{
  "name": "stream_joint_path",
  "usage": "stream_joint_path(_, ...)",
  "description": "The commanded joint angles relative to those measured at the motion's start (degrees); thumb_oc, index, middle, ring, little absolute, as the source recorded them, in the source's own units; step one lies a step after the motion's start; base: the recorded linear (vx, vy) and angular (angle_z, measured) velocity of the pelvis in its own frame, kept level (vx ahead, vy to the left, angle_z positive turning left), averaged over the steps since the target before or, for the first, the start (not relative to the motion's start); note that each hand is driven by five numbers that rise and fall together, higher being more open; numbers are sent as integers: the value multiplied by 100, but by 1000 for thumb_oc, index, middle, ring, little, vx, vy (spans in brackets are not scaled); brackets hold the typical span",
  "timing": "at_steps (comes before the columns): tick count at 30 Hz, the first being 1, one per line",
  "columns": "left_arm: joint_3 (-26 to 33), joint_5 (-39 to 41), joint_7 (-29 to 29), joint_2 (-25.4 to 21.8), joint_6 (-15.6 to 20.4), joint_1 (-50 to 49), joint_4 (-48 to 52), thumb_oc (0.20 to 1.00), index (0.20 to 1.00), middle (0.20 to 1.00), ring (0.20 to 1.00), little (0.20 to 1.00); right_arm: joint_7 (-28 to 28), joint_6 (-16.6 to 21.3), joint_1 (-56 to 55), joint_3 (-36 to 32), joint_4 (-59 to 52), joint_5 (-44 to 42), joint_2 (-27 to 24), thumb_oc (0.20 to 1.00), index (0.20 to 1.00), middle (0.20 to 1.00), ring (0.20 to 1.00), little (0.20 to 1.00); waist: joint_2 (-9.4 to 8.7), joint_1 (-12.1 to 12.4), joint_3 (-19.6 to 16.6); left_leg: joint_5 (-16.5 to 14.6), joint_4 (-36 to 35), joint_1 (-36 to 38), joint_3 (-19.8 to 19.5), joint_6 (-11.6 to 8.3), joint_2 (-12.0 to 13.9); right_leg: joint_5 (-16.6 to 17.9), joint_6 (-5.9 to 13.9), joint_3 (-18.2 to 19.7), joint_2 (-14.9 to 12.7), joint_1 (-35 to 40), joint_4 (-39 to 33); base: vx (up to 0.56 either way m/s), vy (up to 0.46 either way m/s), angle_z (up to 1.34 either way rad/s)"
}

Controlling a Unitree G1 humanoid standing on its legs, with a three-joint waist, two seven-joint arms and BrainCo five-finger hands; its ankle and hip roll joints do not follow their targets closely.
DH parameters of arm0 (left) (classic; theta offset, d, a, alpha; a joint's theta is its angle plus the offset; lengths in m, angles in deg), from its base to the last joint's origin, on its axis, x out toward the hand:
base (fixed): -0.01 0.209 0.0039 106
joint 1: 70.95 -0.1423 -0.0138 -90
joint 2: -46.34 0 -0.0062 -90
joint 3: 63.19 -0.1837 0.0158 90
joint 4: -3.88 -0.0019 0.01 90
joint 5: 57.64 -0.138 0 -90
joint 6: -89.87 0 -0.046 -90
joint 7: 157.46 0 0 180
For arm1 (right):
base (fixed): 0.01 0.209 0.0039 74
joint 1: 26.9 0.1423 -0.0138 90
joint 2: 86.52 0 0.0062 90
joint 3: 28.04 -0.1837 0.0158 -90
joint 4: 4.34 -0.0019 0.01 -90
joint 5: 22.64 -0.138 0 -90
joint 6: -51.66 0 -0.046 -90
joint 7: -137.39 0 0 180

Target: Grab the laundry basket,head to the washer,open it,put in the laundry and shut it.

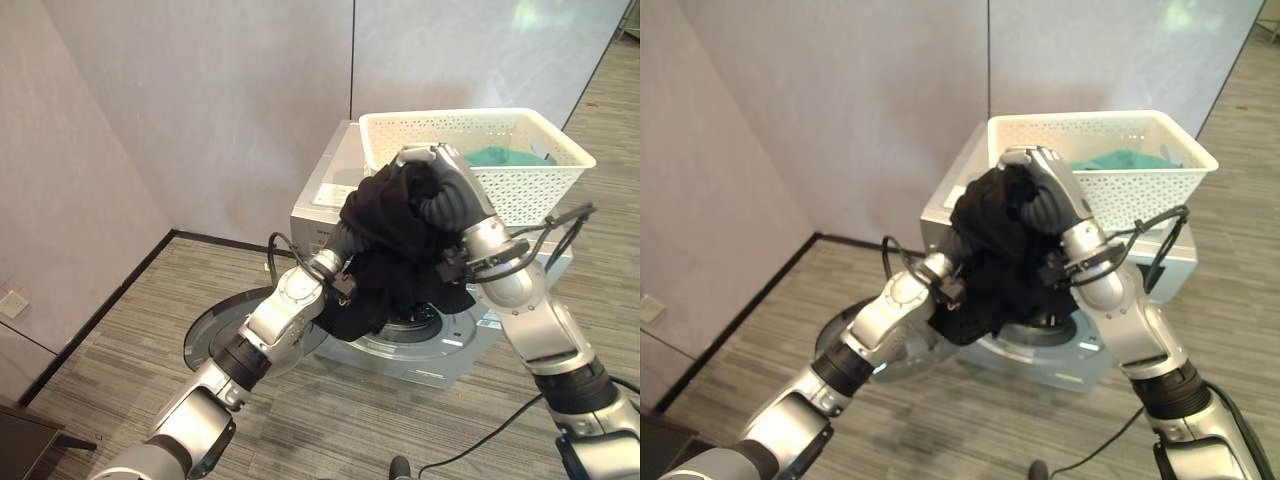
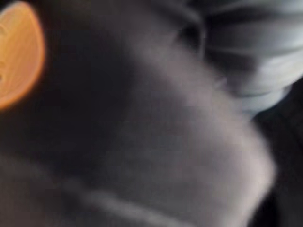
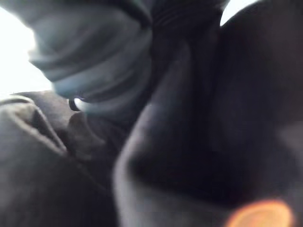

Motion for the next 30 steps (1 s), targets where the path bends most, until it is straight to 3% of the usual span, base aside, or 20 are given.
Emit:
stream_joint_path(1, 72, -90, 43, -68, 560, 173, 10, 200, 200, 200, 200, 200, 108, 450, 515, 54, -71, -248, 148, 410, 410, 410, 410, 410, -329, -35, -232, -219, 28, -157, 34, 225, 2, -1001, 62, 430, -77, 432, 100, -2, -5, -6)
stream_joint_path(2, 75, -148, 33, -51, 582, 129, -7, 200, 200, 200, 200, 200, 98, 469, 514, 87, -52, -263, 164, 536, 536, 536, 536, 536, -332, -38, -231, -222, 28, -151, 52, 225, 2, -995, 63, 451, -71, 428, 93, -1, -7, -7)
stream_joint_path(3, 70, -199, 12, -32, 599, 106, -19, 200, 200, 200, 200, 200, 89, 476, 504, 113, -44, -296, 192, 1000, 1000, 1000, 1000, 1000, -334, -46, -230, -227, 28, -142, 70, 224, 3, -990, 65, 457, -67, 425, 91, 3, -9, -10)
stream_joint_path(11, 108, -646, -128, 34, 687, 12, -344, 200, 200, 200, 200, 200, 151, 598, 235, -11, 105, -889, 246, 1000, 1000, 1000, 1000, 1000, -357, -104, -239, -233, 28, -101, 188, 199, 24, -965, 78, 520, -52, 432, 42, 4, -10, -8)
stream_joint_path(15, 426, -755, -33, -293, 790, -542, 88, 200, 200, 200, 200, 200, 236, 568, 27, -445, 96, -469, -205, 1000, 1000, 1000, 1000, 1000, -366, -76, -248, -246, 28, -106, 206, 193, 33, -973, 86, 513, -49, 439, 28, 0, 0, 0)
stream_joint_path(19, 422, -756, -31, -296, 778, -566, 114, 200, 200, 200, 200, 200, 236, 568, 5, -451, 87, -463, -206, 1000, 1000, 1000, 1000, 1000, -365, -69, -260, -247, 28, -106, 207, 193, 34, -973, 86, 514, -48, 438, 28, 1, -2, -3)
stream_joint_path(20, 473, -765, 10, -325, 785, -667, 167, 200, 200, 200, 200, 200, 258, 542, -48, -574, 100, -262, -338, 1000, 1000, 1000, 1000, 1000, -371, -70, -256, -250, 28, -109, 205, 192, 37, -978, 89, 504, -47, 440, 23, 65, -41, -2)
stream_joint_path(21, 791, -884, -10, -406, 830, -1142, 389, 200, 200, 200, 200, 200, 927, 287, -631, -1669, 276, 524, -732, 1000, 1000, 1000, 1000, 1000, -380, -138, -253, -310, 28, -83, 206, 185, 53, -1022, 100, 508, -22, 478, 22, 51, -43, 1)
stream_joint_path(30, 996, -1030, -69, -563, 879, -1837, 783, 200, 200, 200, 200, 200, 2084, -225, -2102, -3097, 608, 1288, -183, 1000, 1000, 1000, 1000, 1000, -381, -253, -232, -317, 28, -175, 246, 215, 37, -993, 112, 619, -10, 335, 8, 10, -10, -3)
